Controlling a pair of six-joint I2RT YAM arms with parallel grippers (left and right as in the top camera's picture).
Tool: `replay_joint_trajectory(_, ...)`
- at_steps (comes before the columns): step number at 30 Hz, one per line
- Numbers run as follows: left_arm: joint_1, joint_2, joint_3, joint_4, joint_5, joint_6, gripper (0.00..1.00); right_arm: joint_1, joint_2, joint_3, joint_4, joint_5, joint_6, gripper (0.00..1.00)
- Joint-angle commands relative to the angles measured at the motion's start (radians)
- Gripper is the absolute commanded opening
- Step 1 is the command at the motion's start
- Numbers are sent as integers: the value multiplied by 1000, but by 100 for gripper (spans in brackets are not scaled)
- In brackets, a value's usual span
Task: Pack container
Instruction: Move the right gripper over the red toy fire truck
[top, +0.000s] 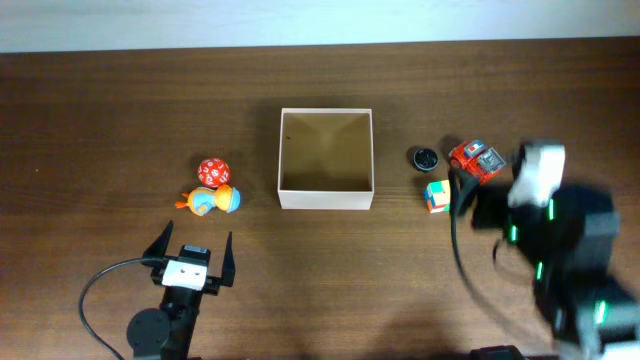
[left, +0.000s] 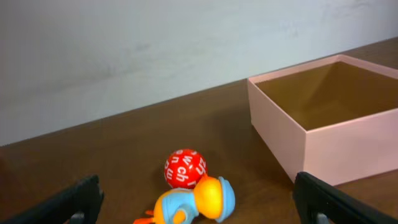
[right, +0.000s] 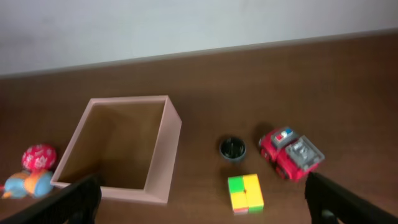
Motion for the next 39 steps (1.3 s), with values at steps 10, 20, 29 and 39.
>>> replay_joint_trajectory(10, -4, -7, -7, 0, -4, 13, 99, -15, 693, 613, -272, -92, -20, 99)
replay_joint_trajectory(20, -4, -7, -7, 0, -4, 13, 99, -186, 812, 612, -369, 159, 16, 99)
replay_joint_trajectory(29, -4, -7, -7, 0, -4, 13, 99, -206, 841, 610, -282, 231, -578, 99)
replay_joint_trajectory(39, -4, -7, -7, 0, -4, 13, 99, -219, 1015, 610, -257, 174, -648, 99)
